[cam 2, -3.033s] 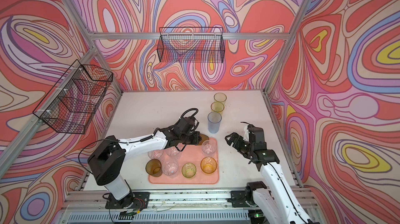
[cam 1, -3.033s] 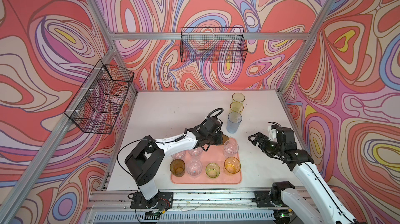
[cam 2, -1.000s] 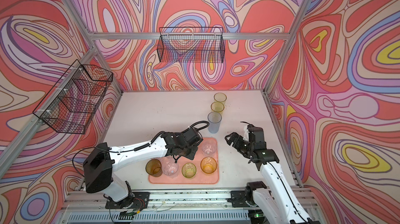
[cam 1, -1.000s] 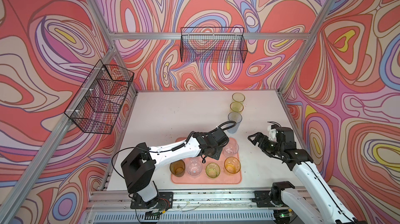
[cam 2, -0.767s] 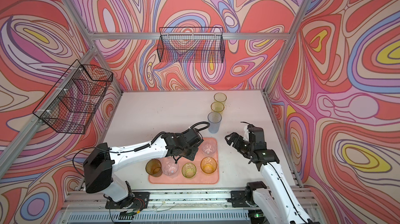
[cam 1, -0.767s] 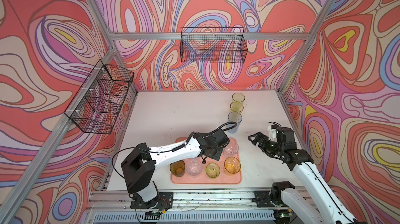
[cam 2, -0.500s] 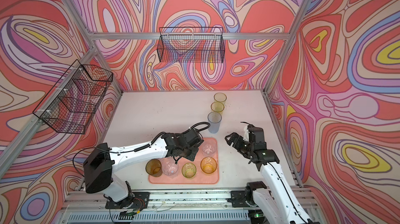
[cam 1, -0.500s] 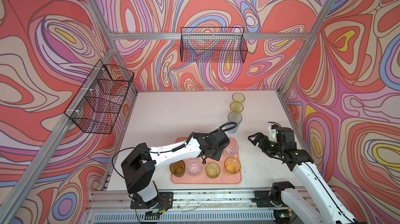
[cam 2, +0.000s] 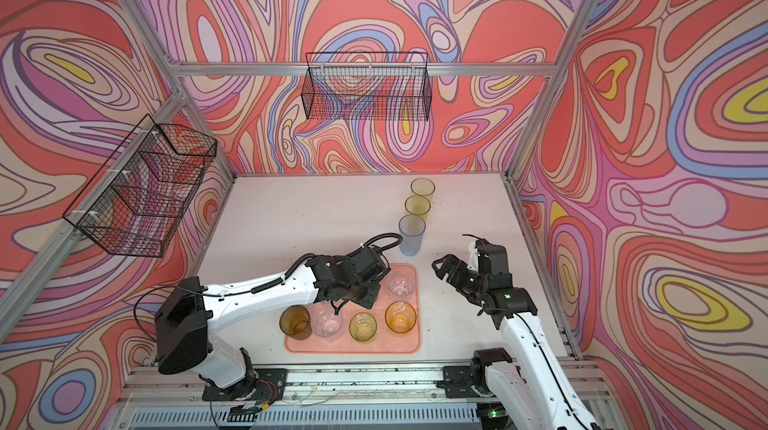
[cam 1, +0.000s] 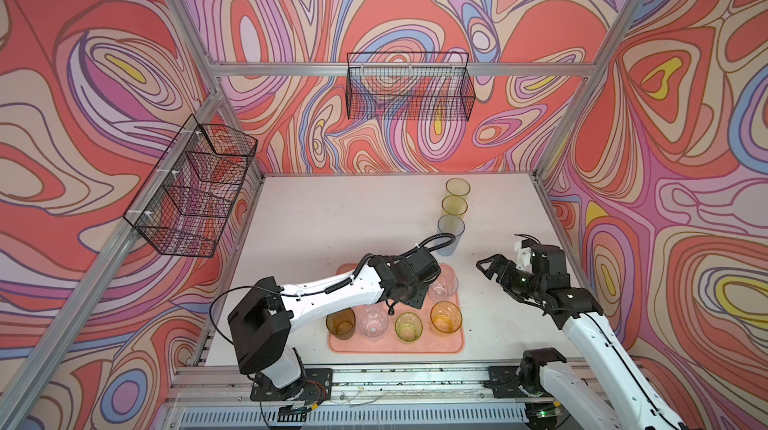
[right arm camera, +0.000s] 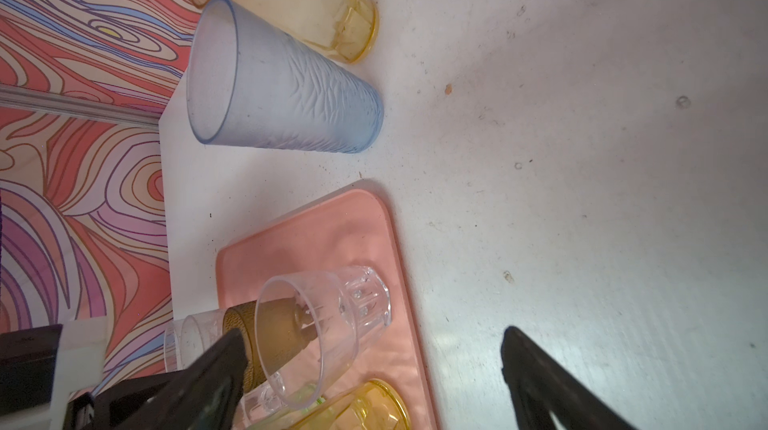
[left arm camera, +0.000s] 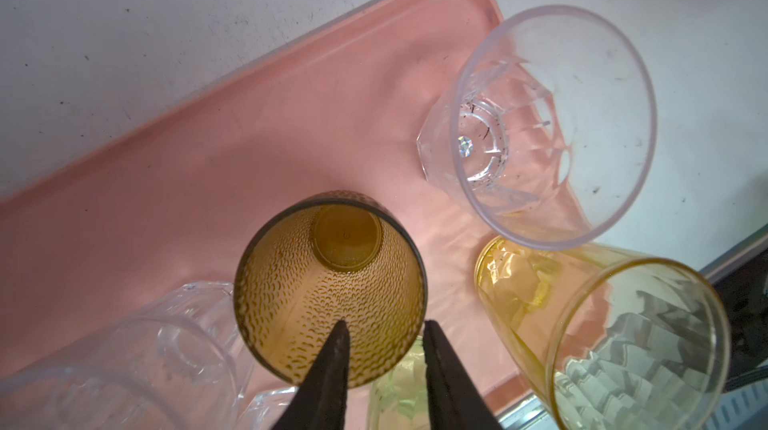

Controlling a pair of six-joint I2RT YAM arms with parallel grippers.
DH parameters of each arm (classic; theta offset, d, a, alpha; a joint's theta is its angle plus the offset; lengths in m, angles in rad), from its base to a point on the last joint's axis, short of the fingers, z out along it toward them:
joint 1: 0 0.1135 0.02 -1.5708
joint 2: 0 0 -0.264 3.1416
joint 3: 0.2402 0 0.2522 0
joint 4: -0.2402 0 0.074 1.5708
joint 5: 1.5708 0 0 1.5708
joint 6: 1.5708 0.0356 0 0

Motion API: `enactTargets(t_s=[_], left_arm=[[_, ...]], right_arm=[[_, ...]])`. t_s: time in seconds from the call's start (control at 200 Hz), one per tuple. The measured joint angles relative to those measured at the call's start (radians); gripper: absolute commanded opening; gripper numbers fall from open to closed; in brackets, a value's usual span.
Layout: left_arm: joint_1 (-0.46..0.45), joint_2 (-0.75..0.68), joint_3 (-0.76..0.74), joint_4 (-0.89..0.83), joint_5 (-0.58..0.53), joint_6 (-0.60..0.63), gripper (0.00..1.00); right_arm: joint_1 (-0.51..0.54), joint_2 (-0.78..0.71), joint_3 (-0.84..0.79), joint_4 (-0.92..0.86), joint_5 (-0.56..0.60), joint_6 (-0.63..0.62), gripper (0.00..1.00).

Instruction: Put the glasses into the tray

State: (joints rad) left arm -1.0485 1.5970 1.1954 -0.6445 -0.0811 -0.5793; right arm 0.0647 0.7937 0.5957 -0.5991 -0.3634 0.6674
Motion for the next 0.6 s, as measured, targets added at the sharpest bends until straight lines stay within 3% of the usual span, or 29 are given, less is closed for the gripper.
enactTargets(t_s=[0.165, 0.396, 0.601], left_arm=[[0.0, -0.032, 0.003, 0.0, -0.014, 0.004, 0.57], [0.0, -0.044, 0.029, -0.001, -0.03, 0.013, 0.87], [0.034, -0.04, 0.111, 0.011, -0.021, 0.025, 0.97]], right_arm=[[0.0, 0.002, 0.0, 0.0, -0.003, 0.003, 0.98], [0.0, 0.011, 0.002, 0.0, -0.011, 0.007, 0.98], [0.0, 0.023, 0.037, 0.0, -0.016, 0.007, 0.98]])
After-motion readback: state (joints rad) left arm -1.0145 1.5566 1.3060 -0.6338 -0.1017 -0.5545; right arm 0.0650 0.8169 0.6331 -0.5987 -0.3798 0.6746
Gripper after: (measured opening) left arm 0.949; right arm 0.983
